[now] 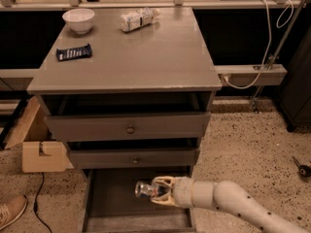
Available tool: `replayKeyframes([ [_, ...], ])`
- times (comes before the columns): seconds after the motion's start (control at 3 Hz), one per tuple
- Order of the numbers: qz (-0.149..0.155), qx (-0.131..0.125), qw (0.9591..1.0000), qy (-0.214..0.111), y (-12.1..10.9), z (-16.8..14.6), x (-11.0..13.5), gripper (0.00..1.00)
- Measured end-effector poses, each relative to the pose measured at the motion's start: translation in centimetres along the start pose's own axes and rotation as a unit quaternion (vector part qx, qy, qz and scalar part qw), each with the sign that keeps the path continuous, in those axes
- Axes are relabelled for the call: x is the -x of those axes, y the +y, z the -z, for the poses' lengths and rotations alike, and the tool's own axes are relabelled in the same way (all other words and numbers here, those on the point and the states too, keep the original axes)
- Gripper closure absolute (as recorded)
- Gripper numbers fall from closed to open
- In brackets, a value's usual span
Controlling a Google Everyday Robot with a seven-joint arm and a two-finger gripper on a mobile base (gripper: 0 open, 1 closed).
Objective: Pick redbull can from bottom drawer and place on counter
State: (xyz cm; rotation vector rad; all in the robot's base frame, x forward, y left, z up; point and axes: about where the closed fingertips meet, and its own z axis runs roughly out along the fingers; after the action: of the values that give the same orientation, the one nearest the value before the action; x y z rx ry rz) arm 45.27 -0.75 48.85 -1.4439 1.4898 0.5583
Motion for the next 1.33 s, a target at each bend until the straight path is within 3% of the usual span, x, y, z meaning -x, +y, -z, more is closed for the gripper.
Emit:
replayKeyframes([
  [0.33,0.029,-0.024,0.9988,0.03,-1.4,5.5,6.0,1.0],
  [0.67,0.077,-0.032,0.9931,0.082,-3.4,9.4,14.0,1.0],
  [1.0,0.092,-0.033,0.9908,0.094,-3.6,9.6,14.4,1.0],
  [1.33,0.09,-0.033,0.991,0.093,-3.6,9.5,14.3,1.0],
])
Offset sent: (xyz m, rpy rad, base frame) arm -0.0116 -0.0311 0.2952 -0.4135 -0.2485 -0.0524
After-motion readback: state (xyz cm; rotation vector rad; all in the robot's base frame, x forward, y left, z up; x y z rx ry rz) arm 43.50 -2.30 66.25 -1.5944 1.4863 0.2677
